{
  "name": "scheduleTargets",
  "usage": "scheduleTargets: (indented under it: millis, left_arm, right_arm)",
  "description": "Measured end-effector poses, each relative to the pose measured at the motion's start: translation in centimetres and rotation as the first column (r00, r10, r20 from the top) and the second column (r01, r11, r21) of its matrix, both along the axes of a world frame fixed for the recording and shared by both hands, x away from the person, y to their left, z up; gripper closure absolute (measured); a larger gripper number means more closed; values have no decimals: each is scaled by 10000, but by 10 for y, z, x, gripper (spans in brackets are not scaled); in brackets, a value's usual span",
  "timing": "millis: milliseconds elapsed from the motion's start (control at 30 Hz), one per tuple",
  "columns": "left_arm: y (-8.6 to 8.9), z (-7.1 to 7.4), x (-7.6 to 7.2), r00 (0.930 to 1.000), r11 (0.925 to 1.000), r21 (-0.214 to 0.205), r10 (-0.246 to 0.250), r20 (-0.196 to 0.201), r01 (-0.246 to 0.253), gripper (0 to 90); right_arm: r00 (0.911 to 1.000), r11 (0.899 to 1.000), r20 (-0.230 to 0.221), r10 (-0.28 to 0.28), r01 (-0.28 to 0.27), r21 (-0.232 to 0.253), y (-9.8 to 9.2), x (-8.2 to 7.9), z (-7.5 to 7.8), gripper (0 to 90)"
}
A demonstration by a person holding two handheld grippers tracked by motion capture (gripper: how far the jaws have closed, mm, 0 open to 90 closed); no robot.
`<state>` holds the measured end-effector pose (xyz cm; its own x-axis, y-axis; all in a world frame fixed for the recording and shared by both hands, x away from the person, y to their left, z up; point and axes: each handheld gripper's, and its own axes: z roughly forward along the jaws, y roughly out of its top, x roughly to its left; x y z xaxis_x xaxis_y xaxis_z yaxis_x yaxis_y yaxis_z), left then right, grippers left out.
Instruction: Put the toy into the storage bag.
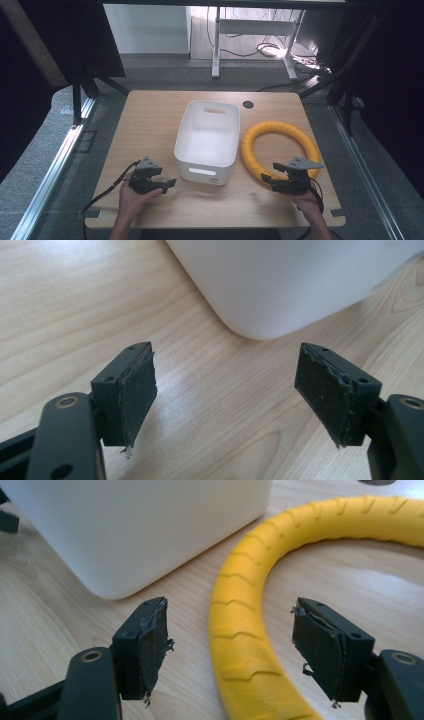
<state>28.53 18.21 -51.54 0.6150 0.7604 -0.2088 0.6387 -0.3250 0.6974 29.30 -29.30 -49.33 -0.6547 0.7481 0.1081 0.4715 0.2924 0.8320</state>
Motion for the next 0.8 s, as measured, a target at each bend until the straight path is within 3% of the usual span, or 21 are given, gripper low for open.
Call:
scheduleTargets:
  millis: [100, 167, 200, 300, 500, 700, 800]
  left_arm:
    - [0, 0, -3, 10000, 10000, 54, 44, 0, -44, 247]
    - [0, 2, -6, 10000, 10000, 33, 33, 67, -34, 248]
    - [0, 2, -6, 10000, 10000, 33, 33, 67, -34, 248]
    - [0, 4, -7, 10000, 10000, -75, -9, 73, 9, 247]
    - [-2, 2, -7, 10000, 9999, -96, -84, 1, 84, 248]
    - [-2, 2, -7, 10000, 10000, -45, -56, -25, 56, 247]
    - [-3, 2, -7, 10000, 10000, -55, -60, -39, 60, 247]
  right_arm:
    - [9998, 9997, 40, 184, -183, -129, -1, 4, 9, 308]
    - [9979, 9934, -249, 590, -611, -973, 1, 10, 18, 309]
    - [9979, 9934, -249, 590, -611, -973, 1, 10, 18, 309]
    - [9914, 9689, -878, 969, -1141, -2196, 4, 21, 31, 317]
    - [9787, 9391, -1656, 1209, -1668, -3005, 6, 37, 39, 346]
    - [9615, 9147, -2303, 1499, -2233, -3369, 13, 52, 40, 368]
    - [9487, 8893, -2683, 1672, -2626, -3744, 21, 57, 36, 364]
